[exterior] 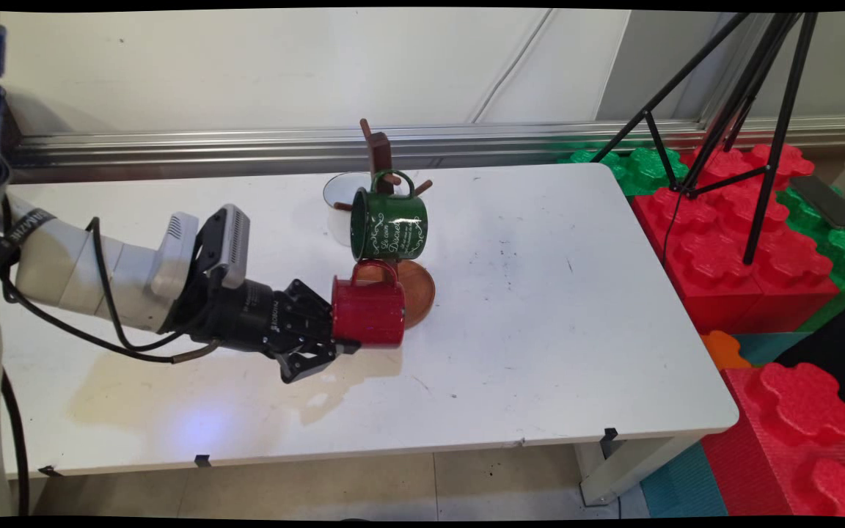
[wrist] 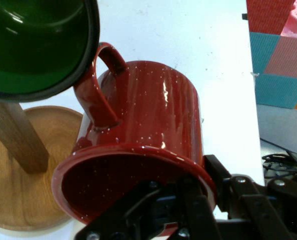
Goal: Place the picked object on the table
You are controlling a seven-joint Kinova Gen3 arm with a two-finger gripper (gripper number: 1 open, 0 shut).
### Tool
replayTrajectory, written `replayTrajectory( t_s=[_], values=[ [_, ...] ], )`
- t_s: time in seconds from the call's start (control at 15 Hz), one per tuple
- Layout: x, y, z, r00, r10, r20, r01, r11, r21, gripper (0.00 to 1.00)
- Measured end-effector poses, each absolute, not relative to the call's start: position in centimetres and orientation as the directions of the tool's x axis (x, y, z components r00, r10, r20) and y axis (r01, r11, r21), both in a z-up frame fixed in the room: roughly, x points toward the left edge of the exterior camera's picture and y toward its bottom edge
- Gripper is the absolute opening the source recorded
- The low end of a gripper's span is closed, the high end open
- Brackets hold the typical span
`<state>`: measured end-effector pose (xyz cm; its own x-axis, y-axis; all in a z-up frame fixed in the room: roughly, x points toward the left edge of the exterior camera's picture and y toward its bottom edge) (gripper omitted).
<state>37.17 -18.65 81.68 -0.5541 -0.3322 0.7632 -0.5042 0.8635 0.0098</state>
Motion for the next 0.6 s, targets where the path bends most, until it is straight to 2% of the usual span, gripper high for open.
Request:
replayTrajectory(
  t_s=[0.6],
  values=[
    [39.0, -18.1, 81.9, -0.581, -0.318, 0.749, -0.474, 0.88, 0.006, 0.0]
  ],
)
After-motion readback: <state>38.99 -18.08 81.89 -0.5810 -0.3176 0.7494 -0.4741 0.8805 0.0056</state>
